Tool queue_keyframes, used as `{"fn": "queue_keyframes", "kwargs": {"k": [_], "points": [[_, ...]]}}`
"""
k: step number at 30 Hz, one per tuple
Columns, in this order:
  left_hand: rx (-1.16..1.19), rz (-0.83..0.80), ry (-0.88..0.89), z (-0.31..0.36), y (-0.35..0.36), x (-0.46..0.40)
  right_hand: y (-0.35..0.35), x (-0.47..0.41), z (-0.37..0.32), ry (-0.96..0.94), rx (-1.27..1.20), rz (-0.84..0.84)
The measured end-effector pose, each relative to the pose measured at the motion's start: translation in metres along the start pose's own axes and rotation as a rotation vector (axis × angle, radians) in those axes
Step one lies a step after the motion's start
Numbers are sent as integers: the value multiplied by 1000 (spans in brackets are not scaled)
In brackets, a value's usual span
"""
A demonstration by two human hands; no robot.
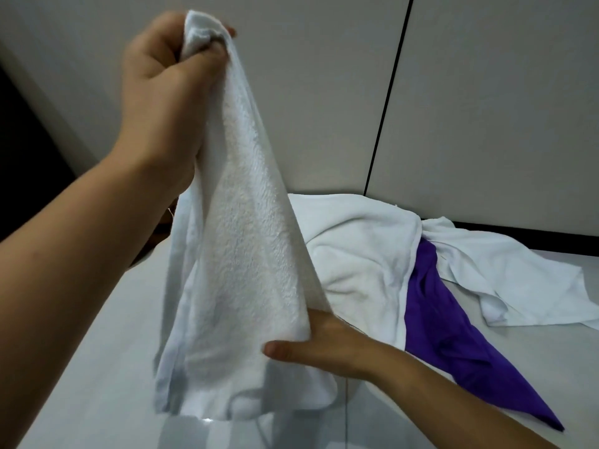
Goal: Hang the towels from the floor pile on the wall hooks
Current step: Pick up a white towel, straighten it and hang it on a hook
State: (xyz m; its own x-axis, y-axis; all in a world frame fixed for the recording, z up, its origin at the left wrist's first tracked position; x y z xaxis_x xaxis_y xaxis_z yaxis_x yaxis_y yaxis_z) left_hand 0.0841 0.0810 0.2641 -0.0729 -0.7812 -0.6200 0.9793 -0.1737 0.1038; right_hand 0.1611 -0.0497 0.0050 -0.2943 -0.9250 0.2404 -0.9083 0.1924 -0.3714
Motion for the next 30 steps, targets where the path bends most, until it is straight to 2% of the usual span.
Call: {"fn": "queue_keyframes", "kwargs": {"k": [7,11,15,17,20,25,30], "points": [[-262,29,-36,-52,-27,2,-123,7,3,-74,411,432],[-314,11,-101,-79,-32,12,-178,19,-18,-277,807,702],[-315,51,-117,-86,-33,14,-204,44,-59,-518,974,935],[-312,75,-119,-85,-32,14,-211,59,-79,-562,964,1046],[-334,117,-89,-81,-29,17,-222,67,-90,-493,873,1108],[-351,200,-45,-74,-26,24,-222,77,-102,-588,988,1175],[-345,202,-50,-79,-21,31,-221,88,-101,-634,1073,1251]]}}
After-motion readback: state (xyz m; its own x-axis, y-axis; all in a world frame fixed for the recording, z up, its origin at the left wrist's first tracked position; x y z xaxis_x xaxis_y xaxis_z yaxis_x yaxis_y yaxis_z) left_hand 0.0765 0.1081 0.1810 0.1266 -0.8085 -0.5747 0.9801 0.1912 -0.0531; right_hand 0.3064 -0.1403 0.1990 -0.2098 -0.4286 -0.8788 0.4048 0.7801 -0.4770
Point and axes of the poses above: each hand's wrist, its own x-axis away from the middle knuckle, its own y-axis out of the palm, z = x × y, the point moved 9 cm from there along -x, towards the middle knuckle, and after that the axes turned 13 degrees about z, right-handed, at the moved point
